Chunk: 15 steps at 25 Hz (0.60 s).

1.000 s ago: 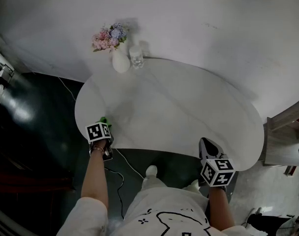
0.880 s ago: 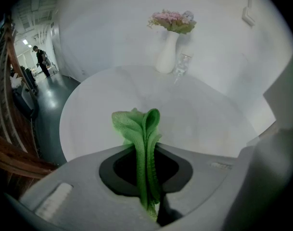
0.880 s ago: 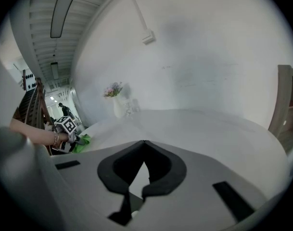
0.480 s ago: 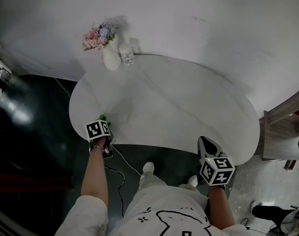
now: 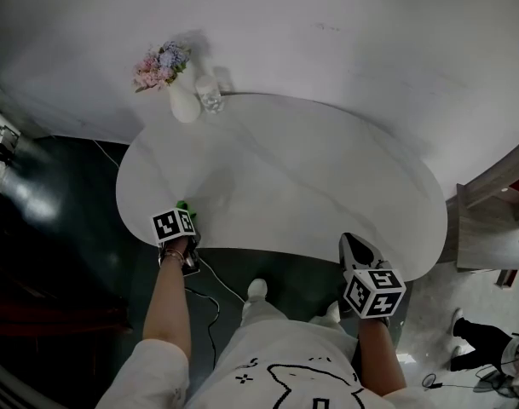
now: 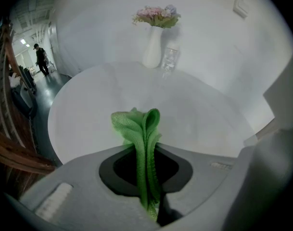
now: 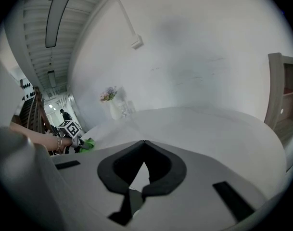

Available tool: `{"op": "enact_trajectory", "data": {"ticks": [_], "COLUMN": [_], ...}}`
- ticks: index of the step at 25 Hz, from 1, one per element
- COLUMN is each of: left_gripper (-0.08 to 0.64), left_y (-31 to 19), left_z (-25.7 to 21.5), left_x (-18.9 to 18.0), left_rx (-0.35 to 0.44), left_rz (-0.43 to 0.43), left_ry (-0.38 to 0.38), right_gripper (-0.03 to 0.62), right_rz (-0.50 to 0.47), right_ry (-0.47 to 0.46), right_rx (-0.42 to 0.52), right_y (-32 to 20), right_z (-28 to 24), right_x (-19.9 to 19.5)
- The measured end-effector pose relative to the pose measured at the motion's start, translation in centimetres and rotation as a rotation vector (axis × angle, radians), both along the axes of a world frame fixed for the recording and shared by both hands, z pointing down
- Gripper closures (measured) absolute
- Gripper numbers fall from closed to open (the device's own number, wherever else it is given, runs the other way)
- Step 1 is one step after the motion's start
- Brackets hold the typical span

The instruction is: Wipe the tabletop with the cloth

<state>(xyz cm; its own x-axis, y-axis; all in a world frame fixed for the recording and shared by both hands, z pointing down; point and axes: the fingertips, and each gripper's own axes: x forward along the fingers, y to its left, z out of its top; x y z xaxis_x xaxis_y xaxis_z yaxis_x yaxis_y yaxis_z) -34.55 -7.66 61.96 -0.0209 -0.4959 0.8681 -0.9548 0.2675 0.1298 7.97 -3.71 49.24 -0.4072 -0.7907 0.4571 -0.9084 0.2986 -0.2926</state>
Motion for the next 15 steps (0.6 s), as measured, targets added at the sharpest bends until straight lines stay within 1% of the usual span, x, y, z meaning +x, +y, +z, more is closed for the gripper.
{"op": "enact_trajectory", "data": {"ticks": [4,15], "left_gripper": [0.511,0.511], "left_y": [0.0,0.2], "left_z": [0.0,0.1], "left_x": [1.4,6.6], "left_rx": [-0.007,-0.006], "left_rz": [0.006,0.057], "left_ry": [0.009,0.041], "right_gripper": [0.597,0.597], "right_rz": [0.001,0.003], "right_ry": [-0.013,-0.026], "right_rx": [0.006,0.030], "right_y": [-0.2,-0.1], "right_z": [-0.1,-0.7], "right_x": [0.5,2.0]}}
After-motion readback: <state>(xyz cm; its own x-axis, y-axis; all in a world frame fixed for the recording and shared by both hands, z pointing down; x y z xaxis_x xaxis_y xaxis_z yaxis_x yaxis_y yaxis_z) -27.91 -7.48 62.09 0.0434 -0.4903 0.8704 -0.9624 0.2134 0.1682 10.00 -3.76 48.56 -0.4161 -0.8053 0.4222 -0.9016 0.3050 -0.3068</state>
